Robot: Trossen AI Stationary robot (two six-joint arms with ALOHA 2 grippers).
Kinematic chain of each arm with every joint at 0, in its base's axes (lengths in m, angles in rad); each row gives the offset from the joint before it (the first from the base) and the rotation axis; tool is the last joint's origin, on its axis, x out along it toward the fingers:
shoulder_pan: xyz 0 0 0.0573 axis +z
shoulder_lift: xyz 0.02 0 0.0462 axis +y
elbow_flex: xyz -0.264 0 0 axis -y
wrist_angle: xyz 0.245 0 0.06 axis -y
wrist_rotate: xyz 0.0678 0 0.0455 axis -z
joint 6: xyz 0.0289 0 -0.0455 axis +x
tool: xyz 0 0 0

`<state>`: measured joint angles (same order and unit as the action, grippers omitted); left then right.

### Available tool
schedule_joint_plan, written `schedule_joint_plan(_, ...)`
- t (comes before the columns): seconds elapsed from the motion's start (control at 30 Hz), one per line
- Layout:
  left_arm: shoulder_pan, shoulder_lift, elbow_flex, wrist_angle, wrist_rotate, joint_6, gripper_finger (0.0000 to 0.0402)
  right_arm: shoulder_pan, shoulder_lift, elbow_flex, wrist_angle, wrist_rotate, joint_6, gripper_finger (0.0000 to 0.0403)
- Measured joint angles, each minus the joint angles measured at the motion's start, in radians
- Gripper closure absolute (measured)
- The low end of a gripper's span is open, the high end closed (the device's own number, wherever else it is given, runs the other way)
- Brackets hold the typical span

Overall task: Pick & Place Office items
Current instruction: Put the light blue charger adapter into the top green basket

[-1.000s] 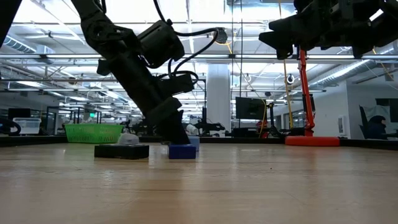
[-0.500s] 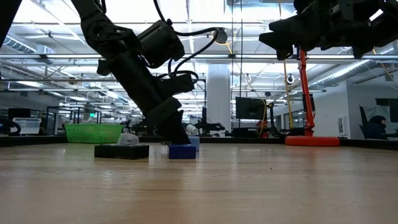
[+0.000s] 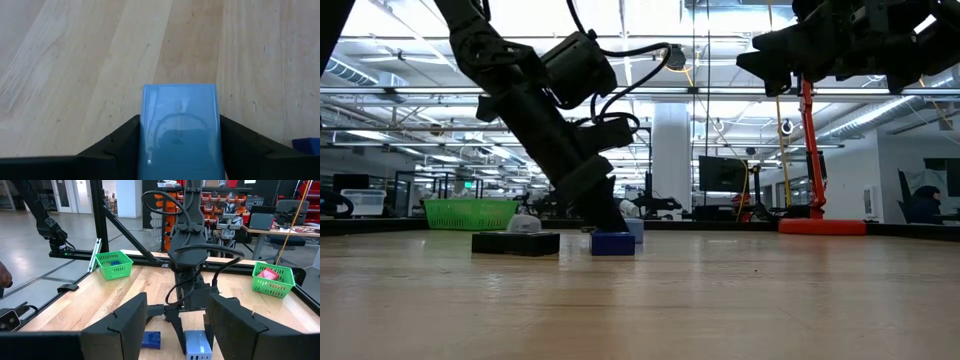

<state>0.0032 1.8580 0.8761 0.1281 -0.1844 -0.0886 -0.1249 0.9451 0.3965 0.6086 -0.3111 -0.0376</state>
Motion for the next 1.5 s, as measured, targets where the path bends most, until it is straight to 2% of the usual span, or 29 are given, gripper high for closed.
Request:
schedule_joint_plan(0.17,-0.002,-0.001,0.002,0.004,-0.027,0.005,0.0156,0.0,0.0,0.0,0.0,0.0,0.0,0.0206)
schedule_joint_plan(0.3,0.001,-0.025,0.008,-0.008,-0.034,0.001,0.0178,0.0,0.0,0.0,0.0,0.0,0.0,0.0206)
schedule_joint_plan(0.37,0.0,-0.057,0.01,-0.004,-0.033,0.003,0.019,0.0,0.0,0.0,0.0,0.0,0.0,0.0206)
schedule_joint_plan(0.53,0.0,-0.147,0.01,-0.008,-0.059,0.003,0.0189,0.0,0.0,0.0,-0.008,0.001,-0.002,0.0206)
schedule_joint_plan(0.7,0.0,-0.24,0.011,-0.006,-0.189,-0.052,0.0161,0.0,0.0,0.0,-0.008,0.002,0.0,0.0206)
schedule_joint_plan(0.8,0.0,-0.289,0.011,-0.022,-0.236,-0.06,0.0163,0.0,0.0,0.0,-0.008,0.002,0.009,0.0206)
schedule_joint_plan(0.97,0.01,-0.373,0.011,-0.067,-0.244,-0.114,0.019,0.0,0.0,0.0,-0.008,0.002,0.026,0.0206)
schedule_joint_plan(1.13,-0.004,-0.461,0.011,-0.138,-0.246,-0.077,0.019,0.0,0.0,0.0,-0.009,0.001,0.026,0.0206)
schedule_joint_plan(1.3,-0.041,-0.55,0.006,-0.209,-0.256,-0.072,0.0168,0.0,0.0,0.0,-0.017,0.001,0.026,0.0206)
schedule_joint_plan(1.5,-0.062,-0.64,-0.104,-0.185,-0.305,-0.083,0.0191,0.0,0.0,0.0,-0.016,0.0,0.027,0.0206)
